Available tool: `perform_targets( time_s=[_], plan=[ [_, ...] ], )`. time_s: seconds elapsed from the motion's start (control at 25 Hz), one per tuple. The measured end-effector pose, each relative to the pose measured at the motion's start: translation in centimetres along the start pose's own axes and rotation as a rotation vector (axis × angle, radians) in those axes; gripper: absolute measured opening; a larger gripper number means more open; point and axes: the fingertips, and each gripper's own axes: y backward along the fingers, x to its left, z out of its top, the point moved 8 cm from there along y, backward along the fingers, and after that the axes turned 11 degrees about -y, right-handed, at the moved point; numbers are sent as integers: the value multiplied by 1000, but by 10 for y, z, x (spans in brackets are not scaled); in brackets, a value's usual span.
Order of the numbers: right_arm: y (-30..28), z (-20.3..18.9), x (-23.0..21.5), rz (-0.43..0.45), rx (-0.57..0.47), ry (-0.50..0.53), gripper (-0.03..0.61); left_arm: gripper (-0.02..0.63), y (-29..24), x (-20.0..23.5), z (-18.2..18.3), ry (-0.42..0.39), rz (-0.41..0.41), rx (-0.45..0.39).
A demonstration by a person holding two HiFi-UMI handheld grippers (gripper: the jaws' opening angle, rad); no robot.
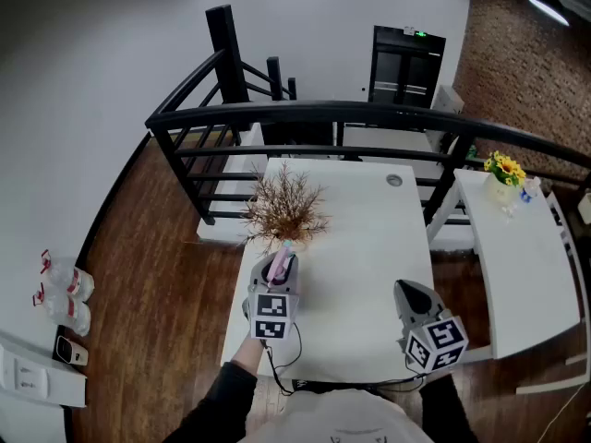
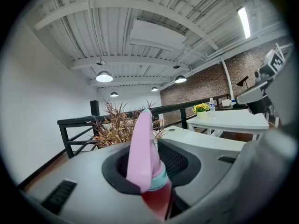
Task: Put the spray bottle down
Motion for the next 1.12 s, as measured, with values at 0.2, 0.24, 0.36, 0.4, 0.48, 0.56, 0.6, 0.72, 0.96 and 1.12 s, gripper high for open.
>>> perform_targets(
  time_s=[0.2, 0.24, 0.36, 0.4, 0.48, 0.56, 0.6, 0.72, 0.96, 1.12],
  plan=[
    [-1, -4, -2, -4, 5, 1, -28, 120, -10, -2, -9, -6, 17, 5],
    [-1, -4, -3, -5, 7, 1, -28, 119, -11, -2, -10, -5, 21, 5],
    [-2, -5, -2, -3, 11, -2, -28, 119, -12, -3, -9, -5, 24, 2],
    [-2, -6, -2, -3, 11, -2, -28, 120, -12, -4, -9, -6, 24, 0],
    [-2, -7, 0, -2, 14, -1, -28, 120, -13, -5, -9, -6, 25, -2],
    [-3, -8, 1, -1, 17, -2, -28, 120, -15, -5, -10, -2, 30, -2],
    [-3, -8, 1, -1, 18, -3, -28, 120, -16, -5, -11, -1, 32, 0],
    [-3, -8, -1, -3, 18, -1, -28, 120, -18, -6, -15, -4, 39, 5],
    [1, -9, -2, -11, 23, 3, -28, 120, -23, -10, -25, -27, 56, 10],
    [2, -10, -5, -18, 27, 5, -28, 120, -27, -12, -31, -26, 65, 35]
  ],
)
